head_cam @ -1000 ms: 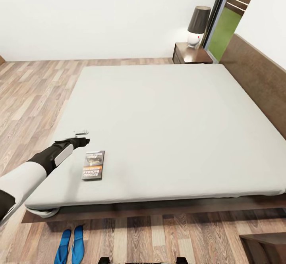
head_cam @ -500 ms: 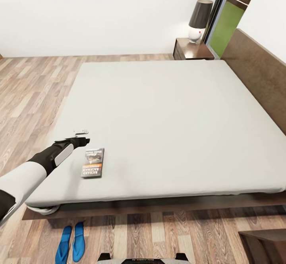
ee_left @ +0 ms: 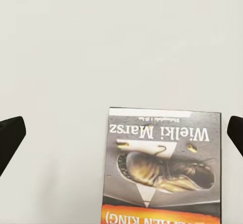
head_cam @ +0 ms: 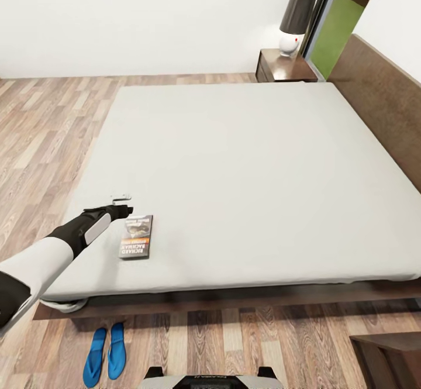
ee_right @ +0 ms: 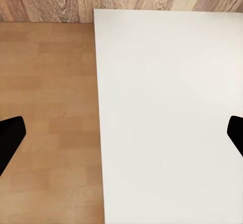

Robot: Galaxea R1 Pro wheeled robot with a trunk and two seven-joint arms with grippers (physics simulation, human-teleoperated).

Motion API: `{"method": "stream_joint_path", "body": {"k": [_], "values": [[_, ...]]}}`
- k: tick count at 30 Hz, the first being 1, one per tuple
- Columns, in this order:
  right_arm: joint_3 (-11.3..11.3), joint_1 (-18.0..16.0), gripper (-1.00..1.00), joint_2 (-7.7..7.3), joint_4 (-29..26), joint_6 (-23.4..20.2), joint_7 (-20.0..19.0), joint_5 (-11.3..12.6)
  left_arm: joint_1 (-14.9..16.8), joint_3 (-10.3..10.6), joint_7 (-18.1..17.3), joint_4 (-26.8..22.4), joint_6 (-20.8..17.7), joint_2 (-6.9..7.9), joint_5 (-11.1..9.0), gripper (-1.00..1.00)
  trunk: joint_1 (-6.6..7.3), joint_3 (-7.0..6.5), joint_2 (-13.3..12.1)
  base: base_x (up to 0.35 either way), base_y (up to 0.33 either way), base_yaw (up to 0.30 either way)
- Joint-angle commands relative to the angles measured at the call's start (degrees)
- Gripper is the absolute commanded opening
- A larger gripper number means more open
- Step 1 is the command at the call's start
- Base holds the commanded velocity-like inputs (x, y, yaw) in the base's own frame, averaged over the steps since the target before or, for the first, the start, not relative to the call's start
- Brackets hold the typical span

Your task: In the bedroom, move the book from the bed onto either nightstand, and place the two sandals side by side next to the bed.

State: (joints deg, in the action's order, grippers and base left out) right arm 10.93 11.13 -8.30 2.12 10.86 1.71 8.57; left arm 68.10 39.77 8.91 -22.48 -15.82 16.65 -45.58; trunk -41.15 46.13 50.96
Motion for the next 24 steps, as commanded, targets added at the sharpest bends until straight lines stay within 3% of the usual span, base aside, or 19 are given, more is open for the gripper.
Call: {"method": "stream_joint_path", "body": {"k": [1, 24], "values": [[0.49, 0.00, 1.00, 0.02, 0.08, 0.30, 0.05, 0.57, 0.29, 0.48, 0.49, 0.12, -0.18, 0.00, -0.59, 1.00, -0.01, 0.13, 0.04, 0.000, 0.000, 0.000], [0.49, 0.03, 1.00, 0.20, 0.08, 0.30, 0.05, 0.57, 5.92, 0.49, 0.40, 2.98, -0.34, -0.95, -0.52, 1.00, -0.01, 2.29, 0.04, 0.000, 0.000, 0.000]]}}
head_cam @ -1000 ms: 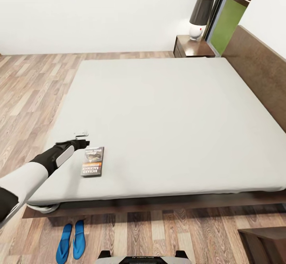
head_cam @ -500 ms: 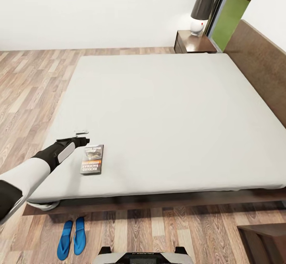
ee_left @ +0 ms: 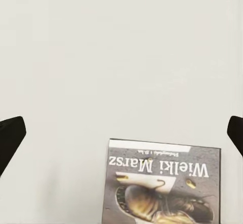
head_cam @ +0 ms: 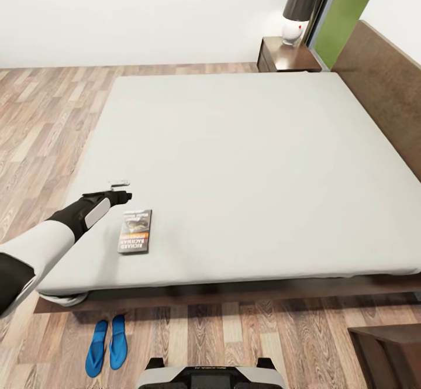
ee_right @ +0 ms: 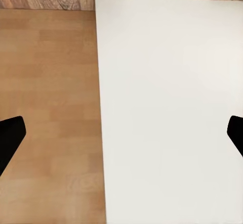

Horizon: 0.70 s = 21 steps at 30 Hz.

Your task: In the bedroom, move the book from the bed onto either nightstand, and place the two sandals side by side next to the bed.

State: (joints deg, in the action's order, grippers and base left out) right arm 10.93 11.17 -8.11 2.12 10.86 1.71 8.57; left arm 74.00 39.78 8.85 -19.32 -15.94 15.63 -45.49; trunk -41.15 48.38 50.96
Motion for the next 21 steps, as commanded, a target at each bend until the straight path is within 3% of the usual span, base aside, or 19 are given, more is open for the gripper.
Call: {"method": "stream_joint_path", "body": {"k": [1, 21], "values": [[0.49, -0.01, 1.00, 0.02, 0.08, 0.30, 0.05, 0.57, 0.20, 0.47, 0.47, -0.17, -0.22, 0.05, -0.59, 1.00, -0.01, 0.13, 0.04, 0.000, 0.000, 0.000], [0.56, -0.01, 1.00, 0.28, 0.08, 0.30, 0.05, 0.57, 0.87, 0.54, 0.47, -0.11, -0.17, -0.40, -0.56, 1.00, -0.01, 2.00, 0.04, 0.000, 0.000, 0.000]]}}
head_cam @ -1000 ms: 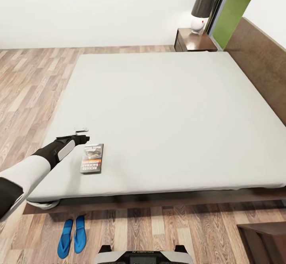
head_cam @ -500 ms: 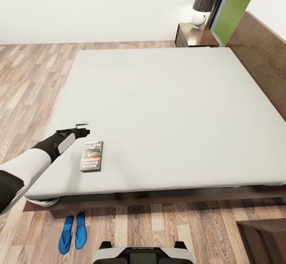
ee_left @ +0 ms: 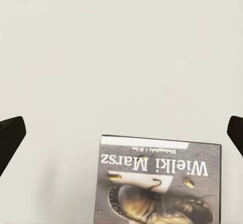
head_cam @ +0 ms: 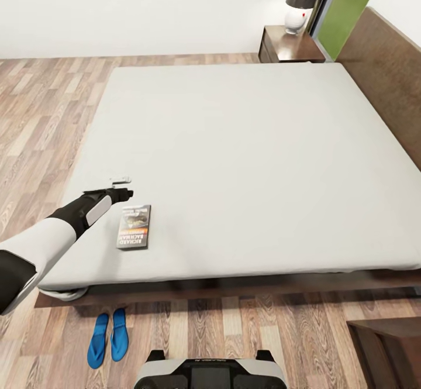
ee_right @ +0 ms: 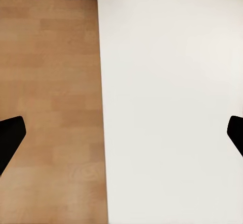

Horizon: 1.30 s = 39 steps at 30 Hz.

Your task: In the bedroom, move the book from the bed onto either nightstand, and place the two sandals side by side next to the bed.

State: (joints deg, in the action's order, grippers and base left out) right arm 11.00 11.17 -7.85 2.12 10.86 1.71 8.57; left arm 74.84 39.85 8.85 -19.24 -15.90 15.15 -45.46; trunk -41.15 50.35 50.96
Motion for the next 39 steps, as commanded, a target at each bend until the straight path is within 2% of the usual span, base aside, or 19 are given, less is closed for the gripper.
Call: {"method": "stream_joint_path", "body": {"k": [1, 24, 30, 33, 38, 39], "values": [[0.50, 0.00, 1.00, 0.02, 0.08, 0.30, 0.05, 0.57, 0.03, 0.46, 0.47, -0.19, -0.21, 0.07, -0.60, 1.00, -0.01, 0.13, 0.04, 0.000, 0.000, 0.000], [0.51, 0.00, 1.00, 0.11, 0.08, 0.30, 0.05, 0.57, 0.13, 0.50, 0.53, -0.26, -0.19, 0.14, -0.60, 1.00, -0.01, 2.28, 0.04, 0.000, 0.000, 0.000], [0.51, 0.00, 1.00, 0.15, 0.08, 0.30, 0.03, 0.57, 1.11, 0.49, 0.50, -0.22, -0.19, 0.15, -0.54, 1.00, -0.01, 2.84, 0.04, 0.000, 0.000, 0.000], [0.51, 0.00, 1.00, 0.17, 0.08, 0.30, 0.04, 0.57, 1.47, 0.46, 0.50, -0.21, -0.19, 0.13, -0.11, 1.00, -0.01, 3.13, 0.04, 0.000, 0.000, 0.000], [0.52, 0.00, 1.00, 0.17, 0.08, 0.30, 0.00, 0.57, 1.93, 0.42, 0.54, -0.25, -0.24, -0.03, 2.36, 1.00, -0.01, 3.59, 0.04, 0.000, 0.000, 0.000], [0.52, 0.00, 1.00, 0.17, 0.08, 0.30, 0.00, 0.57, 1.93, 0.42, 0.54, -0.25, -0.24, -0.03, 2.36, 1.00, -0.01, 3.69, 0.04, 0.000, 0.000, 0.000]]}}
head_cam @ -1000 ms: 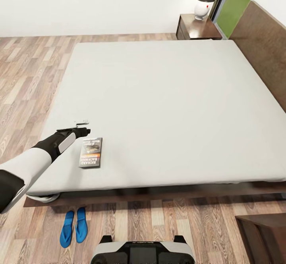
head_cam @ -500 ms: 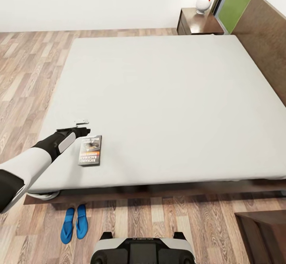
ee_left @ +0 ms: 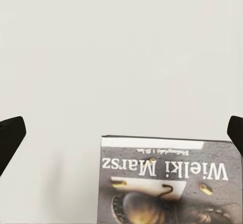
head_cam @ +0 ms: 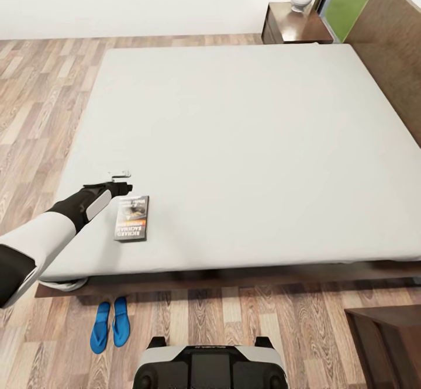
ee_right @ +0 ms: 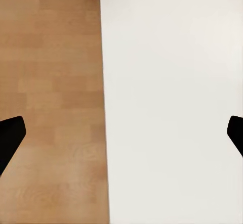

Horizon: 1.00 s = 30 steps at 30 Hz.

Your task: In the bedroom, move the book from the bed onto either nightstand, and place the two sandals side by side next to the bed.

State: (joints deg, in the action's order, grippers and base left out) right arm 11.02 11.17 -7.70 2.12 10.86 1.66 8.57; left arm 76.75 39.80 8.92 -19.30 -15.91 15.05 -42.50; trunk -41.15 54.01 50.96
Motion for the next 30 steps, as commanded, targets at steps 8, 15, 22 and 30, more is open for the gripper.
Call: {"method": "stream_joint_path", "body": {"k": [8, 15, 22, 30], "values": [[0.49, 0.00, 1.00, 0.02, 0.08, 0.30, 0.02, 0.57, 0.91, 0.46, 0.48, -0.15, -0.26, -0.28, 0.95, 1.00, -0.01, 0.72, 0.04, 0.000, 0.000, 0.000], [0.49, 0.05, 1.00, 0.03, 0.08, 0.30, 0.08, 0.57, 1.36, 0.39, 0.48, -0.13, -0.20, -0.35, 1.28, 1.00, -0.01, 0.90, 0.04, 0.000, 0.000, 0.000], [0.54, 0.05, 1.00, 0.05, 0.08, 0.30, 0.09, 0.55, 1.44, 0.39, 0.48, -0.12, -0.18, -0.37, 1.34, 1.00, -0.01, 0.95, 0.04, 0.000, 0.000, 0.000], [0.51, 0.08, 1.00, 0.01, 0.08, 0.30, 0.10, 0.55, 1.47, 0.37, 0.48, -0.12, -0.11, -0.37, 1.36, 1.00, -0.01, 0.96, 0.04, 0.000, 0.000, 0.000]]}}
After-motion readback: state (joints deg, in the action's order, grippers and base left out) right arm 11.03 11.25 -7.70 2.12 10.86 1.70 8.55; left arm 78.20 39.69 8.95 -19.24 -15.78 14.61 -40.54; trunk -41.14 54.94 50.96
